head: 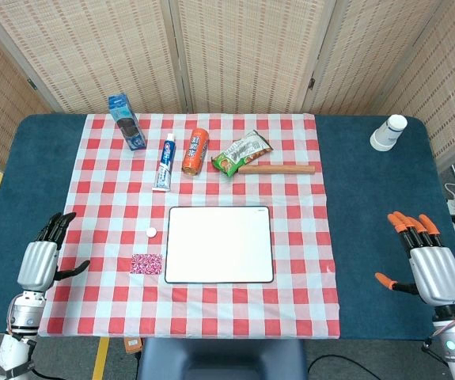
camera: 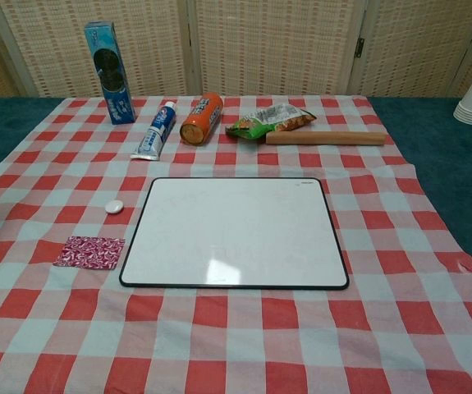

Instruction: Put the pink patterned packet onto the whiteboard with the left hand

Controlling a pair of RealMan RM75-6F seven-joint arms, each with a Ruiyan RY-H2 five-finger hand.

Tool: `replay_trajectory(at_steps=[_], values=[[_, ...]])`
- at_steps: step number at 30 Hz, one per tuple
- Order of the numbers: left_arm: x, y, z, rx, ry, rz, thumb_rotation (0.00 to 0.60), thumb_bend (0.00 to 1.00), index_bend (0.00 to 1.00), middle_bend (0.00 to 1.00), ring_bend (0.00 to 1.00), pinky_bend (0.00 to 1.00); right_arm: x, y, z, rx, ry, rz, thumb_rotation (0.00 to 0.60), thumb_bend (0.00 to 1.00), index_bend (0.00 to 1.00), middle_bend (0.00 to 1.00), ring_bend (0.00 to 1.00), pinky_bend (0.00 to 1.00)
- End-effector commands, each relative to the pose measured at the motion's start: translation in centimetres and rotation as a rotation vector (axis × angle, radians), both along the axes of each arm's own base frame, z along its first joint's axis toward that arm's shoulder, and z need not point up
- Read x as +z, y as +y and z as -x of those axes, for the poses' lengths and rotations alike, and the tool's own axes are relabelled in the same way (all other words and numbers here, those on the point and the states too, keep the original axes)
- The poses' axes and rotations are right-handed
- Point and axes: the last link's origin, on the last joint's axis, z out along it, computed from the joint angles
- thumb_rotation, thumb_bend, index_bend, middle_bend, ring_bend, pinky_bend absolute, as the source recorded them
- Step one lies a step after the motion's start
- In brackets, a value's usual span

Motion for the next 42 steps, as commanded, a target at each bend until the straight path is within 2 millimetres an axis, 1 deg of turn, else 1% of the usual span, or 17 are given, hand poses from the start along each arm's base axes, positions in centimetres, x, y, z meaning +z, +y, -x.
replay_trajectory(at_steps=[1,10,17,21,22,24,25,26,27,28,29,30,31,32,35,39,42], values=[[0.0,0.0,0.0,0.000,-0.006,-0.001,0.597,0.16,0.06,0.08,0.01,0.18,0.0,0.0,0.0,0.000,0.000,0.000,0.512,0.07,0.00,0.08,0.00,0.05],[0.6,-0.1,-0.5,-0.014,-0.029,-0.003,0.598,0.16,0.06,0.09,0.01,0.20,0.1,0.1,-0.1,0.005,-0.007,-0.001,0.511,0.07,0.00,0.08,0.00,0.05],[1.7,0.3,-1.6,-0.038,-0.047,-0.019,0.599,0.16,0.06,0.09,0.02,0.20,0.2,0.0,0.1,0.000,-0.014,0.003,0.512,0.07,0.00,0.08,0.00,0.05],[2.0,0.5,-2.1,-0.053,-0.047,-0.016,0.599,0.18,0.06,0.11,0.09,0.28,0.1,-0.2,-0.2,0.010,-0.009,0.001,0.512,0.07,0.00,0.08,0.00,0.06],[2.1,0.6,-2.2,-0.061,-0.038,-0.022,0.600,0.18,0.06,0.12,0.15,0.33,0.0,-0.2,-0.2,0.010,-0.005,-0.005,0.511,0.07,0.00,0.08,0.00,0.06],[2.1,0.5,-2.2,-0.064,-0.033,-0.025,0.600,0.19,0.06,0.15,0.21,0.39,0.0,-0.2,-0.2,0.009,-0.004,-0.007,0.512,0.07,0.00,0.08,0.00,0.06],[2.1,0.5,-2.2,-0.065,-0.030,-0.026,0.600,0.19,0.07,0.18,0.27,0.44,0.0,-0.2,-0.2,0.009,-0.004,-0.008,0.512,0.07,0.00,0.08,0.00,0.06],[2.2,0.5,-2.3,-0.070,-0.024,-0.028,0.600,0.20,0.08,0.25,0.40,0.55,0.0,-0.2,-0.2,0.008,-0.005,-0.009,0.512,0.07,0.00,0.08,0.00,0.07],[2.1,0.4,-2.5,-0.083,-0.023,-0.025,0.600,0.20,0.11,0.35,0.54,0.66,0.0,-0.2,-0.2,0.007,-0.005,-0.009,0.511,0.07,0.00,0.08,0.00,0.07],[2.0,0.2,-3.0,-0.115,-0.018,-0.015,0.600,0.21,0.16,0.48,0.69,0.77,0.0,-0.3,-0.2,0.007,-0.004,-0.008,0.512,0.07,0.00,0.08,0.00,0.07],[1.5,-0.6,-4.0,-0.182,0.031,0.024,0.600,0.22,0.21,0.58,0.78,0.83,0.0,-0.3,-0.2,0.004,-0.006,-0.008,0.512,0.07,0.00,0.08,0.00,0.07],[1.2,-1.0,-4.4,-0.201,0.051,0.046,0.600,0.22,0.28,0.68,0.85,0.88,0.0,-0.2,-0.2,0.005,-0.007,-0.006,0.511,0.07,0.00,0.08,0.00,0.08],[0.8,-1.3,-4.8,-0.218,0.076,0.073,0.600,0.22,0.32,0.75,0.90,0.92,0.0,-0.2,-0.3,0.008,-0.006,-0.005,0.511,0.07,0.00,0.08,0.01,0.08],[0.3,-1.7,-5.4,-0.239,0.099,0.098,0.600,0.22,0.35,0.80,0.93,0.94,0.0,-0.2,-0.3,0.012,-0.006,-0.006,0.511,0.07,0.00,0.08,0.01,0.08],[-0.8,-2.3,-7.0,-0.269,0.165,0.154,0.600,0.23,0.36,0.92,0.99,1.00,-0.1,-0.1,-0.4,0.015,-0.002,-0.013,0.511,0.07,0.00,0.08,0.01,0.08],[-2.4,-2.3,-8.9,-0.258,0.274,0.250,0.600,0.23,0.33,0.98,1.00,1.00,-0.3,-0.1,-0.4,0.017,0.001,-0.024,0.513,0.07,0.00,0.08,0.02,0.09],[-3.6,-1.7,-9.9,-0.241,0.373,0.303,0.600,0.23,0.31,1.00,1.00,1.00,-0.2,-0.1,-0.5,0.022,-0.001,-0.027,0.512,0.07,0.00,0.09,0.02,0.09]])
